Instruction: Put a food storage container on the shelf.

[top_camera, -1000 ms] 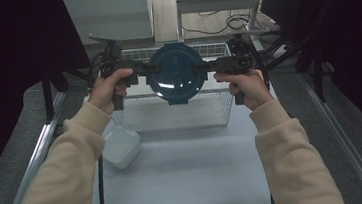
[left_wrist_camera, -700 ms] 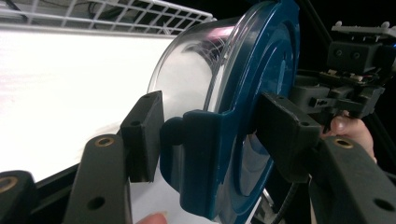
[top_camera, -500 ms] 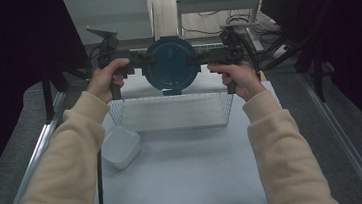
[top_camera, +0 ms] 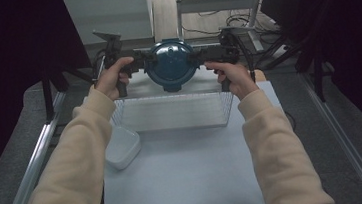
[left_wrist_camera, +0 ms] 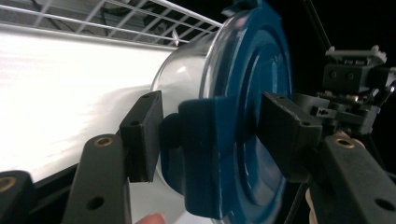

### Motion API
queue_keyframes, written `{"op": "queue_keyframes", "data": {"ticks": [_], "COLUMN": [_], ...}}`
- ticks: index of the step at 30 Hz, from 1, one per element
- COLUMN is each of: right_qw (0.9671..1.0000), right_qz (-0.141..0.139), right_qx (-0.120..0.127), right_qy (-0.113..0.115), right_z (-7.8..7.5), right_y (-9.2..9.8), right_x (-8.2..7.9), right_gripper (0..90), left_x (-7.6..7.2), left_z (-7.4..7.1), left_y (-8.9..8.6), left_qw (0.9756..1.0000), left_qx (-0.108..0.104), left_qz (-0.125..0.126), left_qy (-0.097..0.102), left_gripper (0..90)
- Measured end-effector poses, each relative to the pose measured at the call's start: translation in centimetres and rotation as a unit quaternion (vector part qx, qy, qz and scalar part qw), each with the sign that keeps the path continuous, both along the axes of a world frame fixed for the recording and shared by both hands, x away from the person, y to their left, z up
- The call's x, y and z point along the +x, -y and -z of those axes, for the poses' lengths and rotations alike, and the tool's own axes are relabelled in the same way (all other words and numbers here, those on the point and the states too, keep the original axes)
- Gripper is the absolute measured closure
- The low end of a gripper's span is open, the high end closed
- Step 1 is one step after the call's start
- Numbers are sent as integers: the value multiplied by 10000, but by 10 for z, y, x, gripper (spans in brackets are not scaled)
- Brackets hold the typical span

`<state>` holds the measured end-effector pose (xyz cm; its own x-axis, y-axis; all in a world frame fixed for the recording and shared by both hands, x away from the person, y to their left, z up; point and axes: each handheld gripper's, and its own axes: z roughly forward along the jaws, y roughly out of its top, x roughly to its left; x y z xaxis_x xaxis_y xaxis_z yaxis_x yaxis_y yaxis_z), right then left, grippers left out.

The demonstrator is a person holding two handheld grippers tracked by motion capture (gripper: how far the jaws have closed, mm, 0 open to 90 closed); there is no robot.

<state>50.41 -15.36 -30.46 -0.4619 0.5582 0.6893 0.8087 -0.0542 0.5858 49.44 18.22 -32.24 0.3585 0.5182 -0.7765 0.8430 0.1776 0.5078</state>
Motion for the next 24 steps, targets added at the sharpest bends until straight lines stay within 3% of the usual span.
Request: {"op": "queue_keyframes", "data": {"ticks": [3, 4, 5, 7, 14, 16, 17, 18, 19, 22, 23, 24], "right_qw": [9992, 9992, 9984, 9972, 9965, 9965, 9964, 9964, 9963, 9973, 9976, 9976], "right_qz": [197, 197, 260, 319, 368, 403, 506, 506, 574, 709, 693, 693], "right_qx": [89, 89, 157, 270, 409, 393, 239, 239, 201, 25, -41, -41], "right_qy": [-347, -347, -486, -623, -636, -613, -630, -630, -614, -210, -80, -80], "right_z": [6, 6, 11, 16, 20, 20, 19, 19, 17, 6, 3, 3], "right_y": [-2, -2, -3, -2, -1, -2, -4, -4, -4, -4, -5, -5], "right_x": [6, 6, 9, 12, 12, 11, 9, 9, 6, -6, -11, -11], "right_gripper": [427, 427, 422, 420, 410, 390, 298, 298, 224, 156, 154, 154], "left_x": [5, 5, 8, 9, 9, 8, 4, 4, -3, -17, -24, -24], "left_z": [7, 7, 11, 12, 13, 13, 11, 11, 8, 3, 1, 1], "left_y": [1, 1, 1, 1, 4, 6, 8, 8, 8, 6, 5, 5], "left_qw": [9999, 9999, 9998, 9998, 9997, 9997, 9983, 9983, 9950, 9908, 9882, 9882], "left_qx": [20, 20, -59, -60, -63, 88, 354, 354, 626, 736, 800, 800], "left_qz": [-76, -76, -112, -140, -214, -241, -365, -365, -514, -691, -752, -752], "left_qy": [-111, -111, -175, -147, -128, 58, 300, 300, 582, 903, 1067, 1067], "left_gripper": [392, 387, 388, 391, 358, 326, 271, 247, 233, 206, 204, 203]}}
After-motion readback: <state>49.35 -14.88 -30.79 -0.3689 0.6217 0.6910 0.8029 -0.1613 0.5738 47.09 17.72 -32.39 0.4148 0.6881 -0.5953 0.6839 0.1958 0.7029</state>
